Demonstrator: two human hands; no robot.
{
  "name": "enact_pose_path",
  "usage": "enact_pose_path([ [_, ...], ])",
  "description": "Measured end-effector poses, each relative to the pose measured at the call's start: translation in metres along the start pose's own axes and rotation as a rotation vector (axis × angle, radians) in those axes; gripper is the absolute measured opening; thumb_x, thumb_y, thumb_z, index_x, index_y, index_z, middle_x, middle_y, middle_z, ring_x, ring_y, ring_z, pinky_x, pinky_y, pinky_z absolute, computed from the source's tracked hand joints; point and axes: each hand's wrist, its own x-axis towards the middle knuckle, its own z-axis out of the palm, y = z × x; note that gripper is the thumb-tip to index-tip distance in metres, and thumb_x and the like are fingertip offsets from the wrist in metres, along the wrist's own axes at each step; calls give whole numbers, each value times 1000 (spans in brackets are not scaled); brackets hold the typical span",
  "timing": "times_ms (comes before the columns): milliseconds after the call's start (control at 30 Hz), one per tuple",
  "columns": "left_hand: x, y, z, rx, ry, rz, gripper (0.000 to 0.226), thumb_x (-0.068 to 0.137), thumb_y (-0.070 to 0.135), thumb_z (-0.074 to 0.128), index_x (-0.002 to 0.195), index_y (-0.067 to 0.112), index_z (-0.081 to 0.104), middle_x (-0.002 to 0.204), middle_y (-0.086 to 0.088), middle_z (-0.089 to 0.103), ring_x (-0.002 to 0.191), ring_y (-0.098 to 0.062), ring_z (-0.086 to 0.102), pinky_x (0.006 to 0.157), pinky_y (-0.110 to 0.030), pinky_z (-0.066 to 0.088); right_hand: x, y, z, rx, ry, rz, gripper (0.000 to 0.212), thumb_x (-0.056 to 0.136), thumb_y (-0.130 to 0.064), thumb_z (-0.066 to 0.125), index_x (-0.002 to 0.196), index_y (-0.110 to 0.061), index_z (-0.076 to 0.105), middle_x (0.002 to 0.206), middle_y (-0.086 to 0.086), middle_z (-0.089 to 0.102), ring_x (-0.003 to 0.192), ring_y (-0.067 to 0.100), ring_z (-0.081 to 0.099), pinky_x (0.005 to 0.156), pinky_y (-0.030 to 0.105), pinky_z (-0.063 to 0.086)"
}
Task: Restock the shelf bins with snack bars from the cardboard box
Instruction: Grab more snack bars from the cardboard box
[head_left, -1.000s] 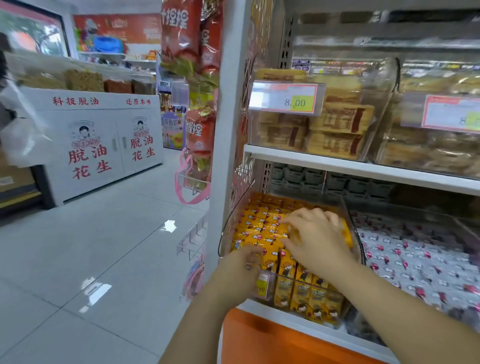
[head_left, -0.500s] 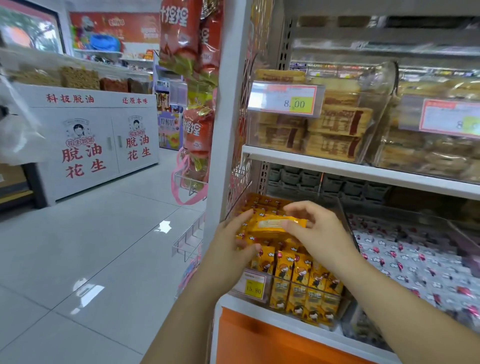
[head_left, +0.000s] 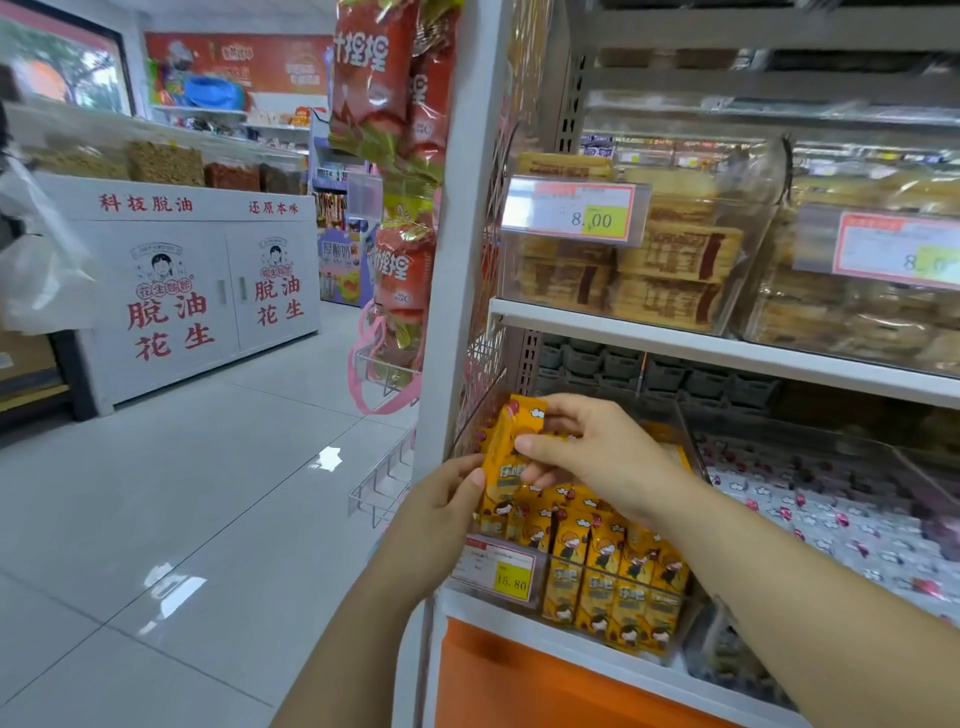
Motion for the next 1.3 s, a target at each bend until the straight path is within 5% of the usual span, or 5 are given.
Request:
enact_pose_path([
  [433, 5, -20, -3, 144, 27, -101, 29, 99, 17, 48, 125, 22, 58, 108, 10, 61, 80, 2, 58, 61, -6, 45, 21, 54, 16, -699, 53, -22, 34, 84, -35, 70, 113, -29, 56, 93, -6, 59, 79, 12, 56, 62, 25, 42],
  [767, 1, -22, 4, 195, -65, -139, 30, 100, 17, 47, 128, 21, 54, 106, 7, 59, 72, -3, 56, 55, -3, 44, 1, 58, 8, -873, 178, -57, 39, 84, -49, 64, 118, -31, 62, 119, -10, 57, 109, 10, 52, 96, 32, 44],
  [967, 3, -24, 5, 220, -62, -153, 30, 100, 19, 47, 129, 24, 54, 107, 9, 61, 70, -2, 60, 56, -5, 46, -16, 48, -36, -1444, 269, 53, 53, 86, -66, 45, 129, -36, 49, 129, -9, 49, 113, 13, 52, 97, 39, 31],
  [1167, 0, -17, 6, 240, -34, -140, 29, 99, 17, 48, 126, 24, 56, 108, 8, 62, 73, 0, 59, 54, -2, 43, -28, 59, -40, -1264, 282, -64, 30, 95, -41, 48, 123, -31, 55, 125, -7, 53, 109, 17, 53, 96, 35, 33],
  [1300, 1, 0, 8, 135, 2, -83, 29, 98, 28, 49, 127, 25, 55, 104, 13, 64, 77, -1, 66, 61, -9, 46, -29, 55, -37, -881, 345, -269, 43, 86, -21, 68, 127, -26, 56, 121, -12, 55, 113, 10, 49, 100, 29, 40],
])
